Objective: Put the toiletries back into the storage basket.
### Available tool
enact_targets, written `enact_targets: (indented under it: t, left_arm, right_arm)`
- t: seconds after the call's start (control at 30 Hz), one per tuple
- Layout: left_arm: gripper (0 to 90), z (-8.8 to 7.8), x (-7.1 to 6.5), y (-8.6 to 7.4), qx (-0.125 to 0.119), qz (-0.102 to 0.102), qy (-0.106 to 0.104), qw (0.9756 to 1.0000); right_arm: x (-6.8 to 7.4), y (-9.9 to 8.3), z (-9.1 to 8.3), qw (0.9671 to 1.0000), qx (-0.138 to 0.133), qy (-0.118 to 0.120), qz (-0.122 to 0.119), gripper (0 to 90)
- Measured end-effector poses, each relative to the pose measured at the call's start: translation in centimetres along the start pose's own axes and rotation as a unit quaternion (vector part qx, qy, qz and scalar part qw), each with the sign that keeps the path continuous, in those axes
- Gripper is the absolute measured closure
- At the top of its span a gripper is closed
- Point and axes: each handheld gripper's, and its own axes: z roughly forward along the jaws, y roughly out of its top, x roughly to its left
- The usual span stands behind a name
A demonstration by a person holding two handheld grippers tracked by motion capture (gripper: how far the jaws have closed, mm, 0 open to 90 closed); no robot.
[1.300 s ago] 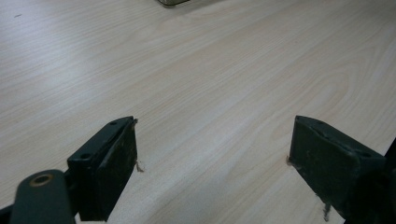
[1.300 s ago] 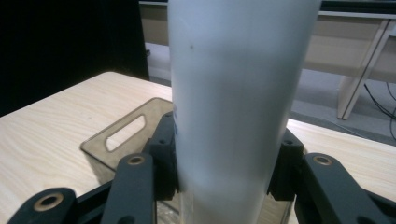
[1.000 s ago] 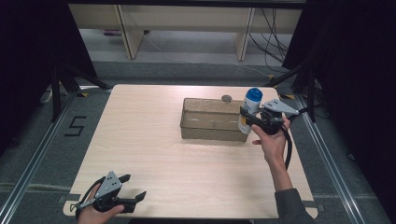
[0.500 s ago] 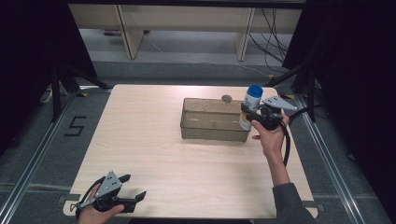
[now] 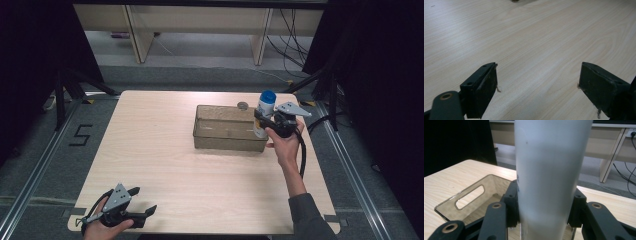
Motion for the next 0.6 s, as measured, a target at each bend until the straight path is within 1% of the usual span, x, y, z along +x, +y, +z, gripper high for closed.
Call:
enact_targets:
  t: [0.03,0.07,0.1,0.13,0.17,0.2,0.23,0.27,0.3,0.33,0.4,0.43,0.47,0.5,0.53,0.57,0.6]
  left_arm:
    - [14.9,0.0,0.0,0.0,0.001,-0.001,0.002,1.0]
    - [14.9,0.0,0.0,0.0,0.0,0.0,0.001,1.0]
    - [14.9,0.0,0.0,0.0,0.001,0.0,0.002,1.0]
    - [15.0,0.0,0.0,0.0,0.003,0.003,0.0,1.0]
    - [14.9,0.0,0.0,0.0,0.002,0.003,0.0,1.0]
    - [14.9,0.0,0.0,0.0,0.002,0.003,0.0,1.0]
    - [14.9,0.0,0.0,0.0,0.001,0.006,-0.001,1.0]
    - [14.9,0.0,0.0,0.0,0.001,0.005,-0.002,1.0]
    - [14.9,0.0,0.0,0.0,0.001,0.006,-0.001,1.0]
    - [14.9,0.0,0.0,0.0,0.001,0.005,0.0,1.0]
    - [14.9,0.0,0.0,0.0,0.0,0.0,0.002,1.0]
    - [14.9,-0.1,0.0,0.0,0.001,0.001,0.001,1.0]
    - [14.9,-0.1,0.0,0.0,0.002,0.003,0.0,1.0]
    - [15.0,0.0,0.0,0.0,0.001,0.0,0.001,1.0]
    - [14.9,-0.1,-0.1,0.0,0.002,0.001,0.003,1.0]
    - [14.9,-0.1,-0.1,0.0,0.001,0.001,0.002,1.0]
    - [14.9,-0.1,-0.1,0.0,0.002,0.002,0.002,1.0]
  right_arm:
    - [0.0,-0.1,0.1,1.0,-0.003,-0.001,-0.001,56.1]
    - [-0.1,-0.1,0.2,1.0,-0.002,-0.001,-0.009,56.1]
    - [-0.1,-0.1,0.4,0.9999,-0.004,-0.003,-0.01,56.1]
    - [-0.1,-0.2,0.5,0.9999,-0.006,0.001,-0.01,56.1]
    - [-0.2,-0.3,0.7,0.9999,-0.006,-0.004,-0.011,56.0]
    - [-0.2,-0.3,0.7,0.9999,-0.006,-0.004,-0.011,56.0]
    - [-0.3,-0.4,0.8,1.0,-0.004,-0.001,-0.009,56.0]
    - [-0.2,-0.5,0.9,1.0,-0.003,-0.004,-0.004,56.1]
    - [-0.3,-0.5,1.0,1.0,0.001,0.001,-0.002,56.0]
    - [-0.3,-0.6,1.1,1.0,-0.003,-0.003,-0.008,56.0]
    - [-0.3,-0.8,1.3,0.9999,-0.002,0.0,-0.01,56.1]
    - [-0.3,-0.8,1.4,1.0,0.001,-0.001,-0.006,56.0]
    - [-0.3,-0.9,1.6,0.9999,-0.001,-0.001,-0.01,56.0]
    - [-0.2,-1.0,1.7,1.0,0.0,0.0,-0.006,56.0]
    - [-0.3,-1.1,1.7,0.9999,0.002,-0.004,-0.011,56.0]
    - [-0.3,-1.1,1.8,0.9999,0.004,-0.003,-0.013,56.1]
    - [-0.2,-1.3,2.0,0.9999,0.007,0.004,-0.009,56.1]
